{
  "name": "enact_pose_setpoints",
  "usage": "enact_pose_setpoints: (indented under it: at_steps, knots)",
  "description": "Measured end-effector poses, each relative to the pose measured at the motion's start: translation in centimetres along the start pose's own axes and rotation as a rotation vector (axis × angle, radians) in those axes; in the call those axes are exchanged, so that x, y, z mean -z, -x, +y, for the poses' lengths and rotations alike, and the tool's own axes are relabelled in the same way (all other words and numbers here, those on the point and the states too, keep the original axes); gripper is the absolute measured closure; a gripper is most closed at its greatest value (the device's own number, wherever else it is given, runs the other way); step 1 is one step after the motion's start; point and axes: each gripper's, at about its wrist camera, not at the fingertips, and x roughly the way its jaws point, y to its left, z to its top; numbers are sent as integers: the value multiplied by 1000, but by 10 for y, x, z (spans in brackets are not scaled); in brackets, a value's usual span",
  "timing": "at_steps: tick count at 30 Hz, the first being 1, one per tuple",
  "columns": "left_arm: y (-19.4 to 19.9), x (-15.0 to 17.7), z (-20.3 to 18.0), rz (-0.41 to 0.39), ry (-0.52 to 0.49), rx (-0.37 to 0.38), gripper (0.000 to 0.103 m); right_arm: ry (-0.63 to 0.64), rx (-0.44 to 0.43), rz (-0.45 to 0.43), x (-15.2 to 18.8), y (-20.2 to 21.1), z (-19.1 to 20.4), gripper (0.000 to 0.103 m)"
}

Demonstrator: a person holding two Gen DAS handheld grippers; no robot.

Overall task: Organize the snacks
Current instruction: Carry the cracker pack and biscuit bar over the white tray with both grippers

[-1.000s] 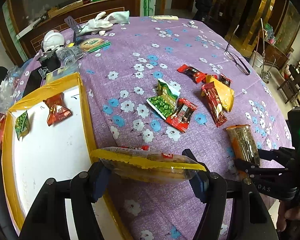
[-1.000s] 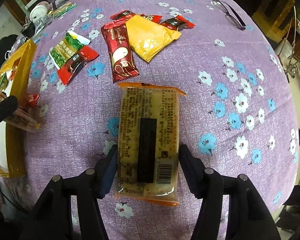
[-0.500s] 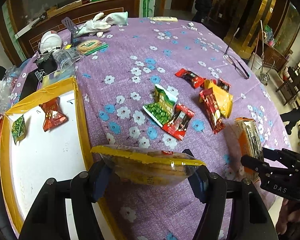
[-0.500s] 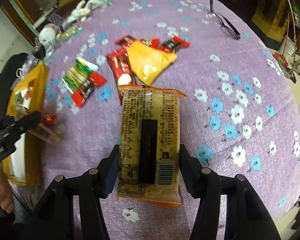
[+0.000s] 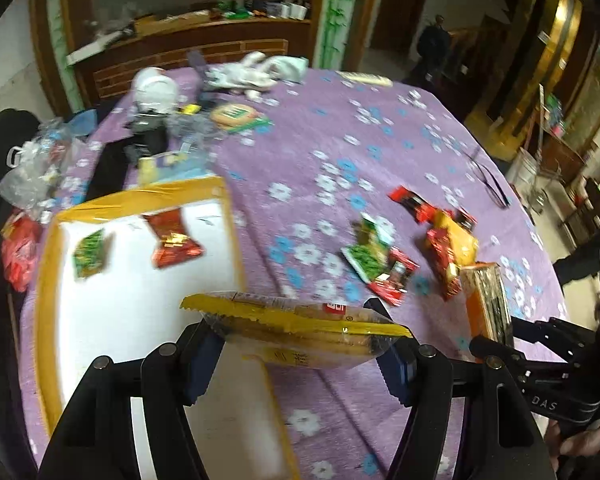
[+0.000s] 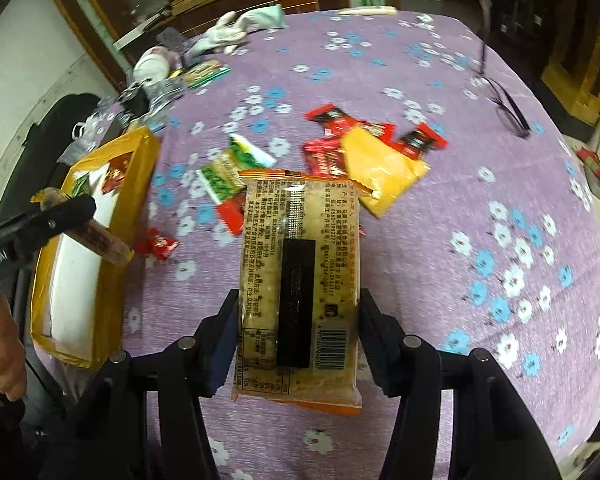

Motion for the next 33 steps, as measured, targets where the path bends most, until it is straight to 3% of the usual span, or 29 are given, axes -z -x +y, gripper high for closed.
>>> enact_pose_setpoints:
  at_steps: [9, 17, 24, 33]
  knots:
    - [21, 7, 64, -47, 122, -57, 31, 144, -59, 26, -17, -3, 64, 48]
    - [21, 24, 117, -31, 206, -118, 31, 251, -132, 40, -32, -7, 131, 48]
    - [16, 33, 147, -13, 196, -153, 31, 324, -179, 69, -38, -28, 192, 48]
    - [5, 22, 167, -4, 130, -142, 31, 312, -156, 129, -32, -71, 230, 48]
